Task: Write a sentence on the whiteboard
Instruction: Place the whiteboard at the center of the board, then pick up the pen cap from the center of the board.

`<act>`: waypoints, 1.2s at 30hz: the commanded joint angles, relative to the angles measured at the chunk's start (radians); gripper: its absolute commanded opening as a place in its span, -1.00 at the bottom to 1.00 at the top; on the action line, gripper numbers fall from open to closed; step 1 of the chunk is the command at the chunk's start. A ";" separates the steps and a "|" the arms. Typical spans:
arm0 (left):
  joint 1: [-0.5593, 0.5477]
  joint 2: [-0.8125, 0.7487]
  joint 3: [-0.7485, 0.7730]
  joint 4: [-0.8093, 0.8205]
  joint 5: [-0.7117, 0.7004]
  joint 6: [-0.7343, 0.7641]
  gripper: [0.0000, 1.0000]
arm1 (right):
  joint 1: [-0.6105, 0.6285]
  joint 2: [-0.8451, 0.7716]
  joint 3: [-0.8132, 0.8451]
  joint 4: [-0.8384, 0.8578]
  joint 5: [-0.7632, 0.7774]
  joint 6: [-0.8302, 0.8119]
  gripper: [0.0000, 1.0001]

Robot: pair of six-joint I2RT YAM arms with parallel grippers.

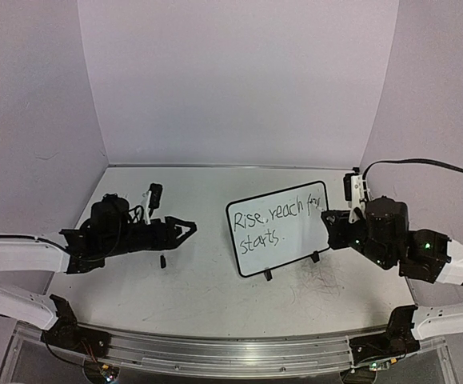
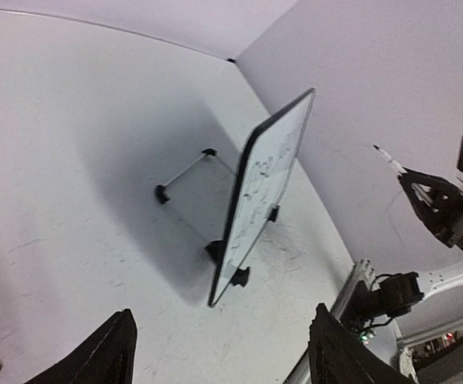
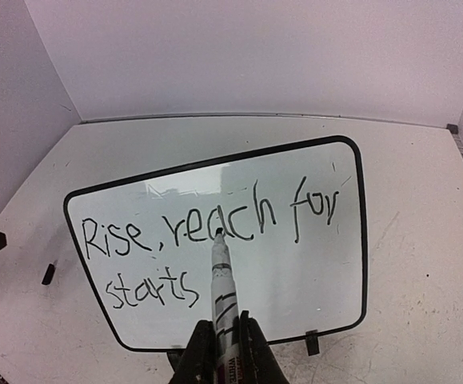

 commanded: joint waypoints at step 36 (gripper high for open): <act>0.012 0.548 0.297 -0.692 -0.433 -0.139 -0.39 | -0.004 -0.152 -0.074 0.086 -0.116 -0.088 -0.99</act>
